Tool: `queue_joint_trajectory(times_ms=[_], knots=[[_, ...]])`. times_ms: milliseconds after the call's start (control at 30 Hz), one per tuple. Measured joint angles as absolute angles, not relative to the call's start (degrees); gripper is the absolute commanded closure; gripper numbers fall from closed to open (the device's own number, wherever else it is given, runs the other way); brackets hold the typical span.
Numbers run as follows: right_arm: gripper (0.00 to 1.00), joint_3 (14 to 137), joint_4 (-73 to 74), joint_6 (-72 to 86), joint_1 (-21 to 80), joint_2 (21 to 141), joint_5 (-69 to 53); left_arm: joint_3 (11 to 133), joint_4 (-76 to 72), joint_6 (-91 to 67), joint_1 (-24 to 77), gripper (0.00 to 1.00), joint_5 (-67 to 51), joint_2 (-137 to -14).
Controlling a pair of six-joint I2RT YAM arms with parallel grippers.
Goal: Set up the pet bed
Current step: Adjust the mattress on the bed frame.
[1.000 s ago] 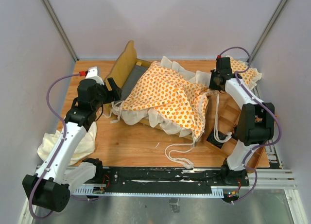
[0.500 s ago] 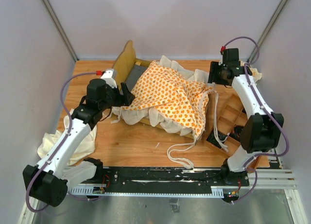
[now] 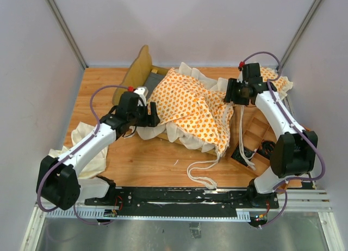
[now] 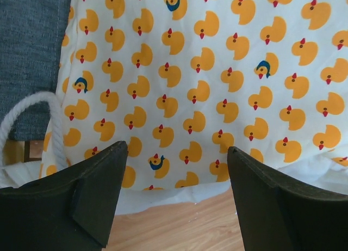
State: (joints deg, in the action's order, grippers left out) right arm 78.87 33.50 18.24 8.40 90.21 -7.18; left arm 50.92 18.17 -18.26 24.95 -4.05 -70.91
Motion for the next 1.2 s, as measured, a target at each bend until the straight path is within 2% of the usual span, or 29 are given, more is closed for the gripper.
queue_joint_trajectory(times_ms=[33, 100, 133, 167, 200, 233, 267, 300, 533, 567, 633, 733, 900, 1000, 1200], knots=[[0.55, 78.87, 33.45, 18.24, 8.4, 90.67, -6.96, 50.74, 18.17, -18.26, 25.08, 0.24, -3.64, -71.22], [0.71, 78.87, 33.34, 18.06, 8.4, 91.29, -6.46, 50.59, 18.24, -18.26, 25.45, 0.37, -2.5, -71.66], [0.81, 78.89, 33.28, 17.93, 8.4, 91.57, -6.09, 50.59, 18.22, -18.31, 25.61, 0.53, -1.85, -71.75], [0.87, 78.91, 33.19, 17.78, 8.4, 91.9, -5.8, 50.59, 18.22, -18.2, 25.67, 0.61, -1.04, -71.75], [0.93, 79.0, 33.1, 17.76, 8.4, 92.38, -5.45, 50.59, 18.2, -18.24, 25.69, 0.78, -0.32, -71.75], [0.98, 79.11, 32.95, 17.34, 8.4, 92.77, -5.1, 50.59, 18.17, -18.24, 25.69, 0.9, 0.49, -71.75], [1.0, 79.29, 32.77, 17.06, 8.4, 93.34, -4.62, 50.59, 18.17, -17.15, 25.76, 0.99, 1.83, -71.81], [1.0, 79.57, 32.69, 16.69, 8.4, 93.86, -4.03, 50.63, 18.24, -17.34, 25.74, 1.0, 2.85, -71.92], [1.0, 83.48, 31.16, 13.87, 8.4, 95.22, 0.67, 56.07, 22.11, -14.46, 25.87, 0.99, 14.33, -76.2], [1.0, 84.03, 30.76, 13.58, 8.4, 95.35, 0.78, 57.21, 22.65, -14.44, 25.87, 0.91, 15.33, -76.71], [1.0, 85.32, 29.93, 13.15, 8.4, 95.92, 0.91, 58.28, 23.11, -14.5, 25.87, 0.68, 15.84, -76.75], [1.0, 85.84, 29.19, 12.84, 8.4, 96.71, 0.89, 58.59, 23.59, -14.17, 25.85, 0.48, 13.58, -75.09], [1.0, 85.84, 28.86, 12.34, 8.4, 97.23, 0.73, 57.39, 23.05, -9.85, 25.87, 0.4, 3.92, -69.78], [1.0, 85.84, 28.56, 12.16, 8.4, 97.23, 0.45, 52.23, 20.05, -4.45, 26.09, 0.37, -2.48, -64.86], [1.0, 85.84, 28.32, 12.16, 8.4, 97.23, -0.43, 42.44, 16.27, 5.1, 27.51, 0.34, -5.28, -60.58]])
